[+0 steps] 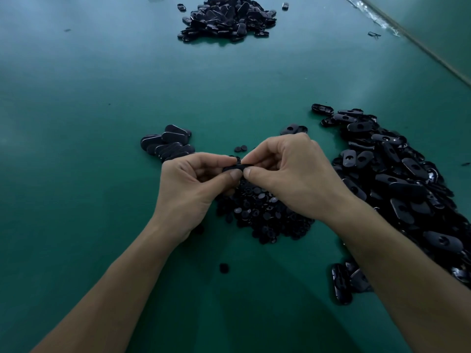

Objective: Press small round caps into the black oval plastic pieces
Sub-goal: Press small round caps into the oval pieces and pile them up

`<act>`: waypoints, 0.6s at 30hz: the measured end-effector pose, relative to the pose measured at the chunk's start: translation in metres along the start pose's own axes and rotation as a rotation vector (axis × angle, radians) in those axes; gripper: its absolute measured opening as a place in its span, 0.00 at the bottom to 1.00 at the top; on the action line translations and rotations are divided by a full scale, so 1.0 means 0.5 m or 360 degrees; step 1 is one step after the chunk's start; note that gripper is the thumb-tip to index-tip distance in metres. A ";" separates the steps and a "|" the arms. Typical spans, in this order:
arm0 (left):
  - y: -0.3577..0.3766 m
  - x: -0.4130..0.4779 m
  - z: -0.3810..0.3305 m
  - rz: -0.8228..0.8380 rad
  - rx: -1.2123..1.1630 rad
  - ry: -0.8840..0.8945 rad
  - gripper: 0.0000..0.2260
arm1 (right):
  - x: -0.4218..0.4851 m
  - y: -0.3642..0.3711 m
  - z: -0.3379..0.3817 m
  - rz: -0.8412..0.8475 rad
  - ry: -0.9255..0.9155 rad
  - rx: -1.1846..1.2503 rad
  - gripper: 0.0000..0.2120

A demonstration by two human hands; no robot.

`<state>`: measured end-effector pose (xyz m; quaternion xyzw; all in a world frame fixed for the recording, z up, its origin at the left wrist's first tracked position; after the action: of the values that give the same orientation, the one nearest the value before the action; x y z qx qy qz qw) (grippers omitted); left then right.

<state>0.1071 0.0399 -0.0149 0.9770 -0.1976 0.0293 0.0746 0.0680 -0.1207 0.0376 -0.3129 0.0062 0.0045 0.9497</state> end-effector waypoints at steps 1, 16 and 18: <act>0.001 0.000 0.000 -0.0002 0.0003 0.0002 0.05 | 0.000 0.000 0.000 0.0005 -0.0001 -0.0004 0.09; -0.028 0.004 -0.003 -0.0293 0.0559 0.0257 0.10 | 0.025 -0.024 -0.025 -0.0061 0.0082 -0.0363 0.13; -0.042 0.005 -0.006 -0.0379 0.0768 0.0287 0.10 | 0.033 -0.049 -0.052 -0.0193 0.0239 -0.0695 0.18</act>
<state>0.1177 0.0585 -0.0147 0.9763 -0.0613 0.1533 -0.1399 0.0844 -0.1556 0.0310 -0.5101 0.0569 -0.0747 0.8550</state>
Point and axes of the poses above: each hand's wrist, its own x-axis towards the middle knuckle, its own y-axis out of the palm, z = x × y, the point moved 2 cm from there along x, towards the middle knuckle, and after that the axes turned 7 degrees about z, right-handed, at the moved point
